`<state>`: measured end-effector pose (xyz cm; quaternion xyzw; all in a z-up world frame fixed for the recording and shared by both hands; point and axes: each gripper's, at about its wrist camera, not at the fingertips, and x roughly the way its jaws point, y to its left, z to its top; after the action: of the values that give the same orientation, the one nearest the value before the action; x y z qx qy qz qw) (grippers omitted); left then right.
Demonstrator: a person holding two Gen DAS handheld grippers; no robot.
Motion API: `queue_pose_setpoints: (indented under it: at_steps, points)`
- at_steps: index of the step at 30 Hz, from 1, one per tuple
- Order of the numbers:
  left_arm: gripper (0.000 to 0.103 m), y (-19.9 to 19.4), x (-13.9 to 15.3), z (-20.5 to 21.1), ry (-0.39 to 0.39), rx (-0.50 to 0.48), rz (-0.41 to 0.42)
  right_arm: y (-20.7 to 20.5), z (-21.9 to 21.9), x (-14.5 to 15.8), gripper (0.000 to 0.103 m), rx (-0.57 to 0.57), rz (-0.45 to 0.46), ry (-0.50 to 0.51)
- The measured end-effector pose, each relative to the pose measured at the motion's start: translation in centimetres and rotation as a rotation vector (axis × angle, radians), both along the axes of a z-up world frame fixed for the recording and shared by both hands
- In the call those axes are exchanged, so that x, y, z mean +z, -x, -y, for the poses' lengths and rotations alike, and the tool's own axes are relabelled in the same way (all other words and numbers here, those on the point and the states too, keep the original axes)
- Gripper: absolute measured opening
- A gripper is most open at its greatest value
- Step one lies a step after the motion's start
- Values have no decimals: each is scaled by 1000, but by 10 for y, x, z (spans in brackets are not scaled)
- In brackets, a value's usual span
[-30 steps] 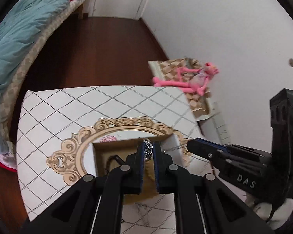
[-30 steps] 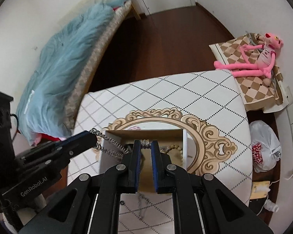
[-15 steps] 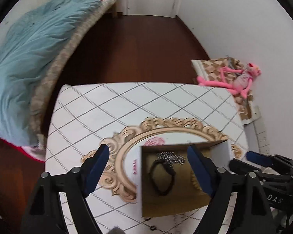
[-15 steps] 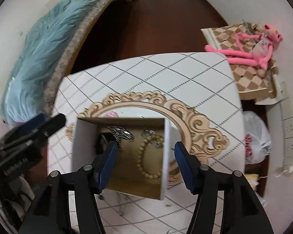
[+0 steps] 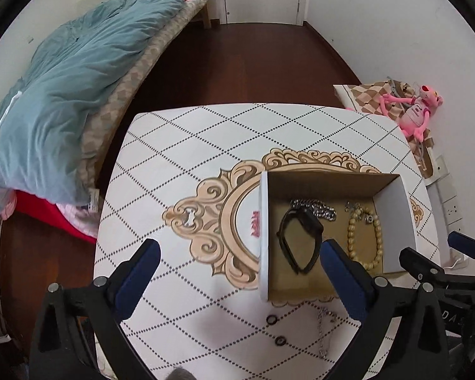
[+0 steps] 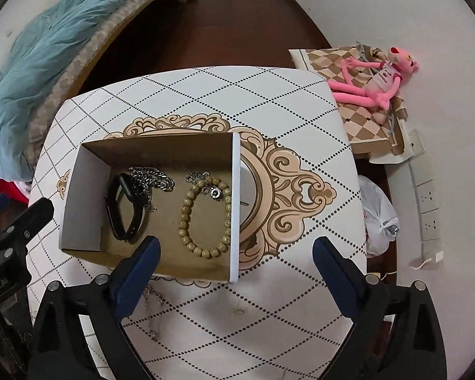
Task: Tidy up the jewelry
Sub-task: 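Lift both tools up and away from the box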
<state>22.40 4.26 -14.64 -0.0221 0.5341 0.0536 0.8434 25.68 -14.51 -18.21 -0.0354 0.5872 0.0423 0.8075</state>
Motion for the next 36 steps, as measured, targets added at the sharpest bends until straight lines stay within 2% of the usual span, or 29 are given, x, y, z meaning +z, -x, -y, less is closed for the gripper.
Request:
queue_pose_setpoints:
  at_steps: [7, 16, 25, 31, 36]
  points:
    - [103, 26, 23, 0, -27, 12, 39, 23, -4, 24, 98, 3, 48, -12]
    - [103, 73, 70, 5, -44, 20, 143, 76, -3, 84, 98, -3, 185, -28]
    - [103, 113, 103, 11, -38, -5, 192, 122, 3, 128, 98, -19, 279, -47]
    - [103, 131, 111, 11, -60, 18, 217, 142, 8, 140, 98, -33, 303, -63]
    - [103, 138, 100, 10, -93, 33, 244, 148, 14, 124, 98, -63, 279, -83]
